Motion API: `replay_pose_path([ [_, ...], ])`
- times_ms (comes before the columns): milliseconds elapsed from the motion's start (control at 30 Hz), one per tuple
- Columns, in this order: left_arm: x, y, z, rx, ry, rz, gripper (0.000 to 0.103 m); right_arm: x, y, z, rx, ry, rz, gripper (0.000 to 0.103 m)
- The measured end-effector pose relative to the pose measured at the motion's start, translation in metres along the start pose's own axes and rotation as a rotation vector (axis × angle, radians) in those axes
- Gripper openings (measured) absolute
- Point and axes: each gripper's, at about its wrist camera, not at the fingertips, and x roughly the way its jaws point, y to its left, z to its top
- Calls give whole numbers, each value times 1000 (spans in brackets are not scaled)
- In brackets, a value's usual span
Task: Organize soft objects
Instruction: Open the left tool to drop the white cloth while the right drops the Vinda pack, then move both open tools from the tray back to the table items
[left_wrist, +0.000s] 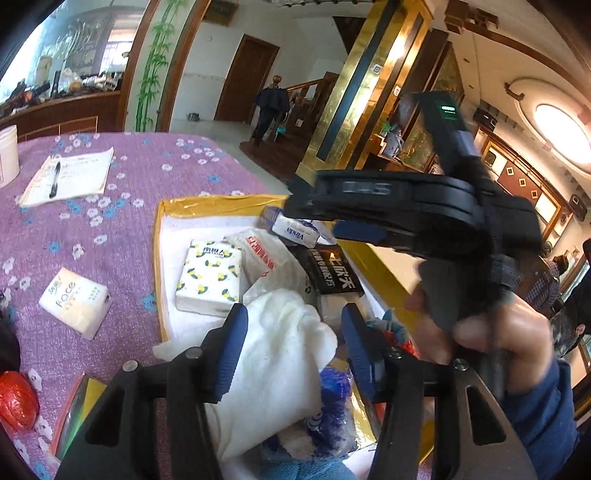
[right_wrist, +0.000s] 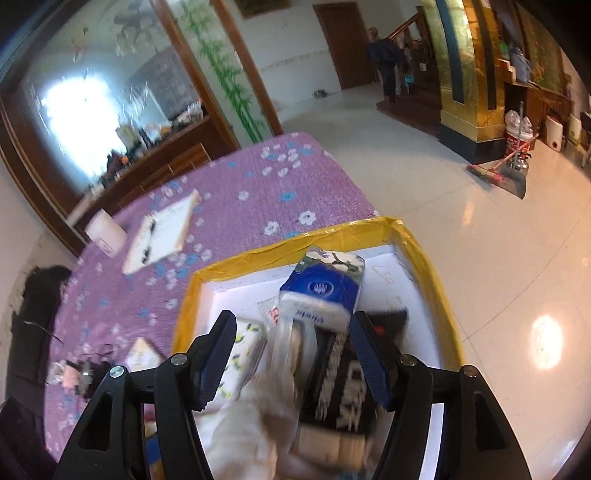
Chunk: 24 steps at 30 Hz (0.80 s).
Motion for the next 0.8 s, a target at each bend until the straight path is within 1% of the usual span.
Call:
replay_pose_path([
  [33,-1,-1,0,4,-4,2,51,-13,-1,-5,13,-28,-3,68],
  [67,-1,-2,0,10,-5,5,51,-27,-3,-12,31,-59,11,68],
  [133,-1,-3,0,17,-5,7,51,-55,-8,-28,82,-128,60,73],
  [167,-1,-3,1,17,-6,10,51,-65,-11,-35,99,-153,72,76],
  [233,-1,-2,2,19,-9,16,51,-87,-17,-54,133,-204,83,77],
  [300,-4,-3,4,19,-19,17,51,-99,-23,-68,156,-227,89,78],
  [400,-12,-9,8,30,-33,32,51,-113,-31,-82,182,-235,88,78],
  [533,-32,-16,16,32,-27,45,52,-127,-31,-86,186,-246,102,78],
  [600,-47,-18,18,50,-31,52,53,-131,-28,-88,178,-250,114,78],
  [667,-60,-17,18,65,-37,68,57,-130,-18,-90,162,-242,140,78],
  [733,-74,-12,18,74,-36,96,58,-126,-4,-92,136,-225,162,78],
  [800,-87,-5,16,75,-35,94,58,-122,13,-95,97,-205,190,78],
])
